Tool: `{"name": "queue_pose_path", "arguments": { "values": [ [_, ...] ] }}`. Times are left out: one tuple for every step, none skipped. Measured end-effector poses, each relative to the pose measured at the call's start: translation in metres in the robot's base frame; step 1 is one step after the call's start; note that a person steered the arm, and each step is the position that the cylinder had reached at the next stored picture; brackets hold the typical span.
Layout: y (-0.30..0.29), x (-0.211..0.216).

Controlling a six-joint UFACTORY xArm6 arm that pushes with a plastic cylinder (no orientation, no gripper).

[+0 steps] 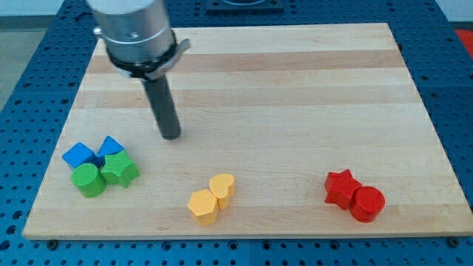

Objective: Move your arm to the bottom center of the board

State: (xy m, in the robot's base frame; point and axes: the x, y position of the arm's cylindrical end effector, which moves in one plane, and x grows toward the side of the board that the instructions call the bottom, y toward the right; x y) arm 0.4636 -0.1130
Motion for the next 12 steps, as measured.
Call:
{"name": "queue_pose_path", "arguments": {
  "values": [
    [0.001, 0.004],
    [0.004, 0.004],
    [0.004, 0.003],
    [0.004, 0.001],
    [0.004, -0.002],
    [0.004, 0.005],
    [0.027, 0.020],
    [0.044, 0.045],
    [0.036, 0.058],
    [0.032, 0.078],
    [0.030, 0.107],
    [0.019, 0.129]
  ]
}}
